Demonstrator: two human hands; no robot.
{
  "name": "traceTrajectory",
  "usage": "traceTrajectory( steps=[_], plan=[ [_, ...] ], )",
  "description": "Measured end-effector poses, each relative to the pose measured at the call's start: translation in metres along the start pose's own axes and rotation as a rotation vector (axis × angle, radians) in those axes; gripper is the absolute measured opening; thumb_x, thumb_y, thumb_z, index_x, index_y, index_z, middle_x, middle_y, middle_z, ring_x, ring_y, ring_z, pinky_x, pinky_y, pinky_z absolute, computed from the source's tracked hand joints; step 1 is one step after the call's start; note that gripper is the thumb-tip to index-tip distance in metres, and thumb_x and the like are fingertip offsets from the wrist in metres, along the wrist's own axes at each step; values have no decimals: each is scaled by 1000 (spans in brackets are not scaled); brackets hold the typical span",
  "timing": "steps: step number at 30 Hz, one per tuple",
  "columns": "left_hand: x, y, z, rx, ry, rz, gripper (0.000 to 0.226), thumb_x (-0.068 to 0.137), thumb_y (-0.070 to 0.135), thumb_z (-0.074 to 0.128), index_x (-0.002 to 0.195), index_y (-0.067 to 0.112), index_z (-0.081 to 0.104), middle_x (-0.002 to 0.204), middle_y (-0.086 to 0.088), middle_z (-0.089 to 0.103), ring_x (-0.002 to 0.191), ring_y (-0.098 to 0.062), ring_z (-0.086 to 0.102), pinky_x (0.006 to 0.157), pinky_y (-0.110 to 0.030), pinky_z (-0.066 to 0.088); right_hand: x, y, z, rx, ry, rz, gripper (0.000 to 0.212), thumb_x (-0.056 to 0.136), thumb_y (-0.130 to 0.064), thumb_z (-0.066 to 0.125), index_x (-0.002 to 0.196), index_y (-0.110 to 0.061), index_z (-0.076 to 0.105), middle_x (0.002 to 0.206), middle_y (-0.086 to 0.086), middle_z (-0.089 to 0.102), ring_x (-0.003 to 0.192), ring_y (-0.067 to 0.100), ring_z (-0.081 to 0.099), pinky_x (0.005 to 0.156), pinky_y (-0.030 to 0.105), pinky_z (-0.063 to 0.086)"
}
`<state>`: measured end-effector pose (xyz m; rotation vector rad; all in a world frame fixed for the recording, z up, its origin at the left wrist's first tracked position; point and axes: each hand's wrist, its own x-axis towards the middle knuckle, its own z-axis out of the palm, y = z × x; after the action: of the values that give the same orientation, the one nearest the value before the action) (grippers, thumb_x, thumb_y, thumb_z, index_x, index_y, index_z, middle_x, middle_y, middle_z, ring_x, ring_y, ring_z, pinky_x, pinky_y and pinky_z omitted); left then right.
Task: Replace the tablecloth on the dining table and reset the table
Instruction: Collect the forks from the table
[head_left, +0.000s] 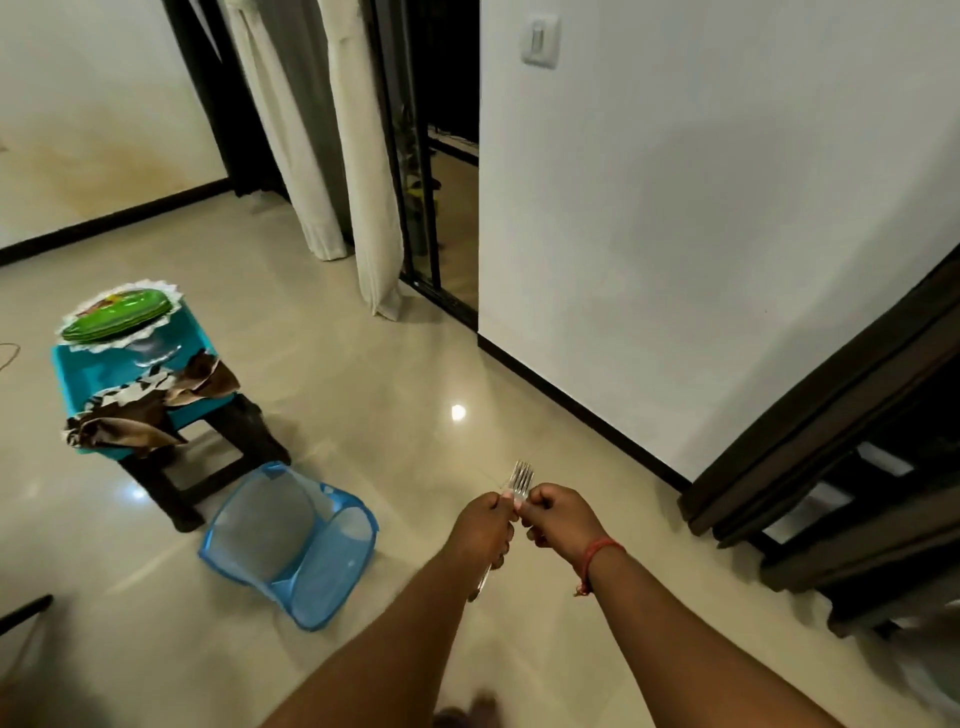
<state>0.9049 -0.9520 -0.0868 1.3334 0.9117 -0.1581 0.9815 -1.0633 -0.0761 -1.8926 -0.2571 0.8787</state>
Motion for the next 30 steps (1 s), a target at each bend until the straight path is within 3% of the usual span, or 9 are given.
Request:
traceTrajectory(
  steps=[7,10,14,21,30],
  plan=[
    [121,74,18,38,-74,31,33,105,34,40,91,10,57,59,-3,41,42,-11,31,46,-20,23,119,-33,-41,59,62,62,23,92,-27,70,80,-10,60,76,6,66,58,14,57,60,29,49],
    [181,127,9,57,-99,27,34,106,34,37,95,10,58,60,-2,40,43,-10,31,45,-20,24,184,-65,-58,12,74,83,18,93,-24,68,93,-6,68,80,7,69,63,14,61,63,27,51],
    [246,205,-21,60,-95,31,31,105,34,37,91,12,54,62,-1,40,45,-10,31,46,-20,23,267,-127,-61,-28,66,43,13,94,-22,65,96,-10,70,81,4,71,66,12,63,63,26,53],
    [346,305,-116,-14,22,37,12,99,16,43,100,8,52,66,-3,41,48,-12,32,47,-23,24,406,-232,-18,-95,-61,-19,6,94,-19,64,92,-16,69,79,5,69,65,14,62,65,29,51],
    [463,394,-301,-257,396,6,18,97,8,37,99,7,55,73,-6,49,55,-15,41,49,-25,34,624,-363,112,-265,-404,-80,8,94,-21,64,95,-14,69,82,7,71,65,13,65,65,29,53]
  ],
)
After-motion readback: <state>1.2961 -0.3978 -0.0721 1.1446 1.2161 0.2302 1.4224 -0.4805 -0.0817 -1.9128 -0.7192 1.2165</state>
